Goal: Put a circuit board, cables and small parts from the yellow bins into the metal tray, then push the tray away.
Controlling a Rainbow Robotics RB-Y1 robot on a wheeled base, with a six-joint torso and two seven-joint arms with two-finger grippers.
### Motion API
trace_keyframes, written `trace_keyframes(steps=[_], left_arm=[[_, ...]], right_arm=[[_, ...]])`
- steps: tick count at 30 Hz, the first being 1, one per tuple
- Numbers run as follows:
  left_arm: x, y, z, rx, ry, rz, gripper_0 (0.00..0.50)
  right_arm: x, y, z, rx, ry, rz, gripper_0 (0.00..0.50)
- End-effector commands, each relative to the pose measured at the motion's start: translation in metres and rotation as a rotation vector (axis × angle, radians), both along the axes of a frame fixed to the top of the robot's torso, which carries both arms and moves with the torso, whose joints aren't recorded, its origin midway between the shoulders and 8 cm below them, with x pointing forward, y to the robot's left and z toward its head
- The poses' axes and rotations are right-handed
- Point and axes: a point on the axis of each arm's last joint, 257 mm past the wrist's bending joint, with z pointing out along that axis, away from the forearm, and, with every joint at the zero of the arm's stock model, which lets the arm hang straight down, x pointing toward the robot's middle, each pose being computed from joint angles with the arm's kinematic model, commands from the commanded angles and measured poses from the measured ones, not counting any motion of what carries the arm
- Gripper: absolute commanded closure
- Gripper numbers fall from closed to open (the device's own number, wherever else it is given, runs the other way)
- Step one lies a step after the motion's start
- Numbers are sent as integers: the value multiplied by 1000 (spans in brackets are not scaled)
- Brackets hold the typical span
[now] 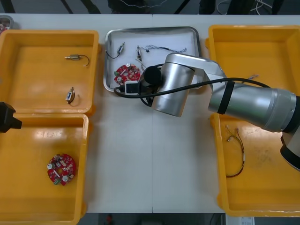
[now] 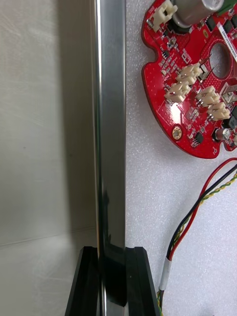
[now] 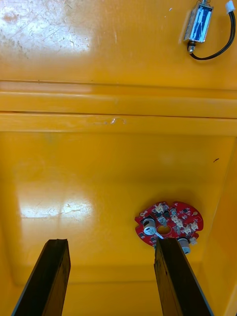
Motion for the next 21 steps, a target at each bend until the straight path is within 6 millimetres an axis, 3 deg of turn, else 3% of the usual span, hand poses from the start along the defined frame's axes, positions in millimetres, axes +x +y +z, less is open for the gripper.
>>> trace_keyframes(steps=[1,21], left_arm=[[-6,16,13,84,-17,-68,0],[-6,16,13,84,-17,-68,0]], right_arm=[[16,20,42,76,-30,-10,500],[12,32,41,100,-16,-8,500]])
